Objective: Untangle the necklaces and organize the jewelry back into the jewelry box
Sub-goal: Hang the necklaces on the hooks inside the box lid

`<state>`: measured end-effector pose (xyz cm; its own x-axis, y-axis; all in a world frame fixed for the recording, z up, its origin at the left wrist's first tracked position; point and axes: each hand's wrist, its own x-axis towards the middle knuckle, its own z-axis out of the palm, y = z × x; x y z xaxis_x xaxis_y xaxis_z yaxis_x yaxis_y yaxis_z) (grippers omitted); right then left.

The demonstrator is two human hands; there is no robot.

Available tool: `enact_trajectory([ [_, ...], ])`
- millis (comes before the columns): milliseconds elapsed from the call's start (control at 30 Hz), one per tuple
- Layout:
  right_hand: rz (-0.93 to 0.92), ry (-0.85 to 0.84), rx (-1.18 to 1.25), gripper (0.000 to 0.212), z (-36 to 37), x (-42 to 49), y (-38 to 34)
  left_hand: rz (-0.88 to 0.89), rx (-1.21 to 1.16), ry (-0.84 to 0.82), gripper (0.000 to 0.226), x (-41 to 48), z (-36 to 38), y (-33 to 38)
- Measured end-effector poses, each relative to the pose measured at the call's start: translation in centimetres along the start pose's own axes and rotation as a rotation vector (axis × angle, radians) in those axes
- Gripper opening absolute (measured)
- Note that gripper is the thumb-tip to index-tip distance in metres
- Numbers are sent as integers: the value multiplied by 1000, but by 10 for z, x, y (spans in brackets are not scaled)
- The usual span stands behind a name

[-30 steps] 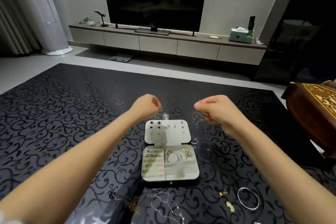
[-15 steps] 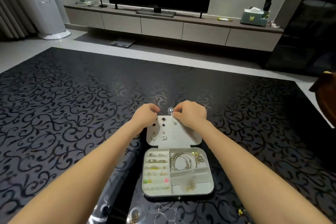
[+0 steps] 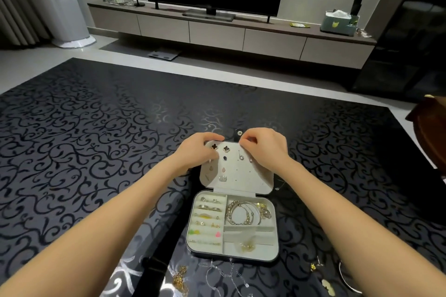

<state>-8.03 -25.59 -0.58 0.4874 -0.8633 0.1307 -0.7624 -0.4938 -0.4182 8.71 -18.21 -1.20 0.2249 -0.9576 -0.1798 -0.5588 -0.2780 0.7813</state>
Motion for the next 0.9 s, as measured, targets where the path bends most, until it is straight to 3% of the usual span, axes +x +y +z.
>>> enact_trajectory([
  [167,-44,6,41,21,-13,-21,-5,-2,-257,-27,25,-14,-4,14],
  [300,-112,54,48,21,-23,-39,-12,-152,-328,-98,23,-20,-8,21],
  [467,-174,128,88,19,-31,-55,-20,-350,-711,-64,20,-23,-10,36],
  [600,-277,197,75,17,-39,-64,-28,-386,-737,-77,16,-24,-9,39],
  [700,-393,295,1,13,-47,-80,-33,-246,-604,1,23,-24,-10,32],
  [767,-400,234,-5,13,-56,-89,-35,-157,-503,-5,26,-24,-13,28],
  [900,-252,-123,188,14,-77,-98,-36,-98,-387,-27,35,-25,-14,18],
])
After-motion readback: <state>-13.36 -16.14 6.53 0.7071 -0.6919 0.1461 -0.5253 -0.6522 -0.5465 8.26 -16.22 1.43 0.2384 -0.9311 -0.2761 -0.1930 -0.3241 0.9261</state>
